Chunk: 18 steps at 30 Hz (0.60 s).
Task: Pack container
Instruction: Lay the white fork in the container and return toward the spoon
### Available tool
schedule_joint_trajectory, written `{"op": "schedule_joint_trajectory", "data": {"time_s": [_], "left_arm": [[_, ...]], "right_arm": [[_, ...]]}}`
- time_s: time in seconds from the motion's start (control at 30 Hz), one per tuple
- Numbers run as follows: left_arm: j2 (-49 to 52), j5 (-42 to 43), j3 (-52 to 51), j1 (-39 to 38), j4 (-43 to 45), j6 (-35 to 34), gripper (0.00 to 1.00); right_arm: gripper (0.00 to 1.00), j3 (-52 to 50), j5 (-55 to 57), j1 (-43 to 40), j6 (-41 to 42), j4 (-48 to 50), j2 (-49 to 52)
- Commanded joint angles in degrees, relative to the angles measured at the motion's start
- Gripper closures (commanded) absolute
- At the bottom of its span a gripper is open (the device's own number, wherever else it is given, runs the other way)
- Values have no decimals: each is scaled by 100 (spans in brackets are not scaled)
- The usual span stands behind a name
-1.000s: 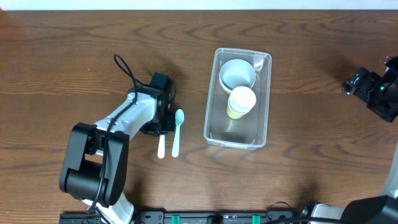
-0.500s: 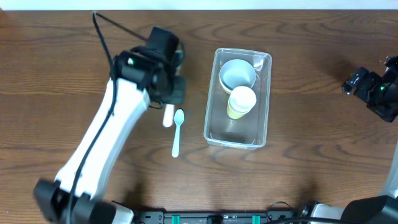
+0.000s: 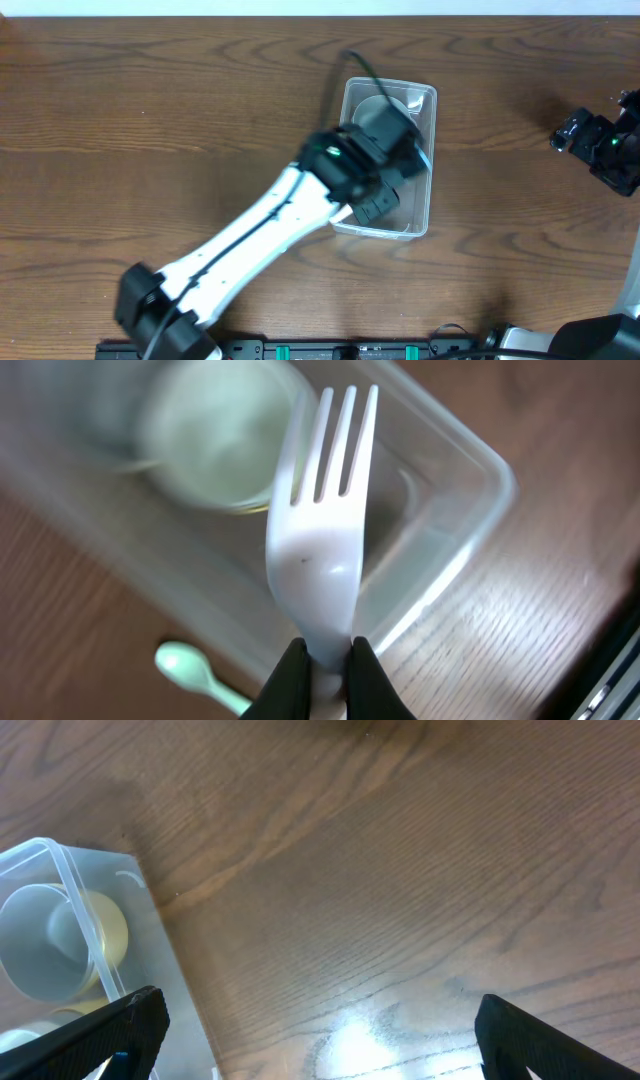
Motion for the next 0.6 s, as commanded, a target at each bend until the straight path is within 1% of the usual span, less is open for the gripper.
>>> {"op": "schedule_joint_trajectory", "data": {"time_s": [0.0, 0.1, 0.2, 0.3, 0.4, 0.5, 0.57], "left_arm": [[463, -26, -61, -201, -35, 1405, 94], [828, -26, -63, -337, -37, 2142, 94], [1064, -26, -61, -417, 0, 2809, 91], [1176, -28, -61, -431, 92, 3346, 90], [1189, -26, -61, -428, 249, 3550, 90], [1189, -31, -61, -431, 337, 3569, 88], [1178, -59, -48, -428, 361, 3560, 83]], "right_arm": [[1, 4, 15, -31, -81, -2, 26], [1, 4, 15, -31, -81, -2, 26], [1, 4, 13, -31, -81, -2, 26], [1, 4, 15, -31, -81, -2, 26], [1, 4, 15, -31, -81, -2, 24], [1, 4, 15, -31, -81, -2, 24], [1, 4, 15, -31, -81, -2, 26]]}}
